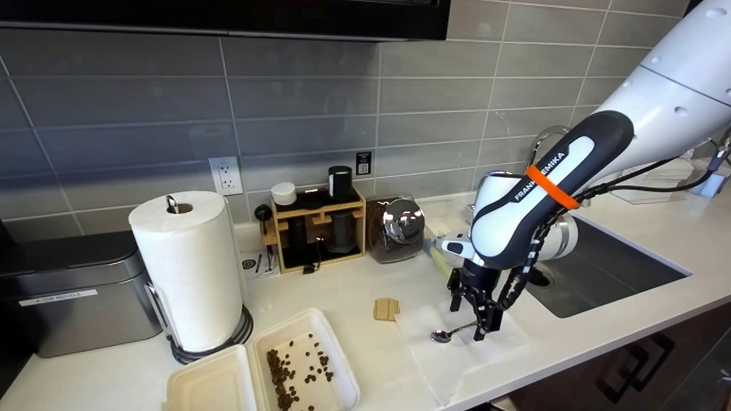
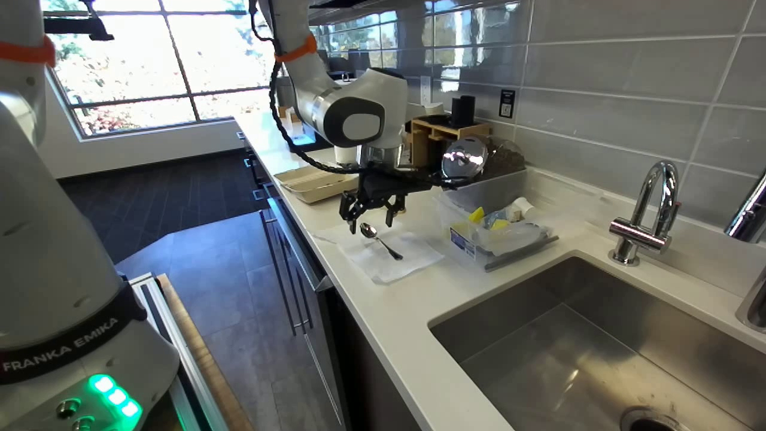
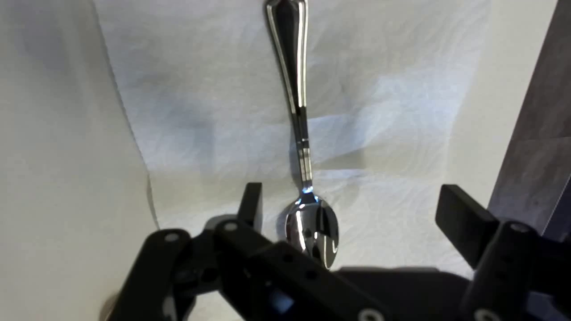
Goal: Pick up the spoon and scoop some of the contents from the bowl
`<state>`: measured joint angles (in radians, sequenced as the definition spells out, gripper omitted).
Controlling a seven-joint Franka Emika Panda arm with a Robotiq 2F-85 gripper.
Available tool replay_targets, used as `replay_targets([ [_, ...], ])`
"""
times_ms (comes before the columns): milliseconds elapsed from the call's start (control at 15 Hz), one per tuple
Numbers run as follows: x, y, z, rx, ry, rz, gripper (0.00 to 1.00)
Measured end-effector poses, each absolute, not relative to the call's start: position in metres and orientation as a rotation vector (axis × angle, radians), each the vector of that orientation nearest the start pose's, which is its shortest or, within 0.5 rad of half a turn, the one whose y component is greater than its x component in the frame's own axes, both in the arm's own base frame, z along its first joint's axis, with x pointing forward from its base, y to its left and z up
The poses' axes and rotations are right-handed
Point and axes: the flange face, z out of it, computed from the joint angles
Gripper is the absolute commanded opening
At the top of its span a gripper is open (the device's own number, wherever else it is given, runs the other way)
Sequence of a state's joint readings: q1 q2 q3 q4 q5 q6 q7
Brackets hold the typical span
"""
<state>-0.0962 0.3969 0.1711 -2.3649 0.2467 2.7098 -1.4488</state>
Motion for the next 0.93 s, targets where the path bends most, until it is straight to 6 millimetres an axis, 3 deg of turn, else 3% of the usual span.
replay_targets([
  [200, 0.5, 0.034, 0.148, -2.394, -1.792, -0.112, 0.8],
  [333, 0.501, 0.034, 0.143, -2.398, -1.797, -0.117, 0.82],
  [533, 0.502, 0.032, 0.138, -2.396, -1.808, -0.114, 0.62],
  [600, 0.503, 0.031, 0.137, -2.397, -1.811, -0.115, 0.62],
  [733, 0.505, 0.029, 0.136, -2.397, -1.82, -0.116, 0.47],
  [933, 0.507, 0.028, 0.137, -2.393, -1.843, -0.114, 0.39],
])
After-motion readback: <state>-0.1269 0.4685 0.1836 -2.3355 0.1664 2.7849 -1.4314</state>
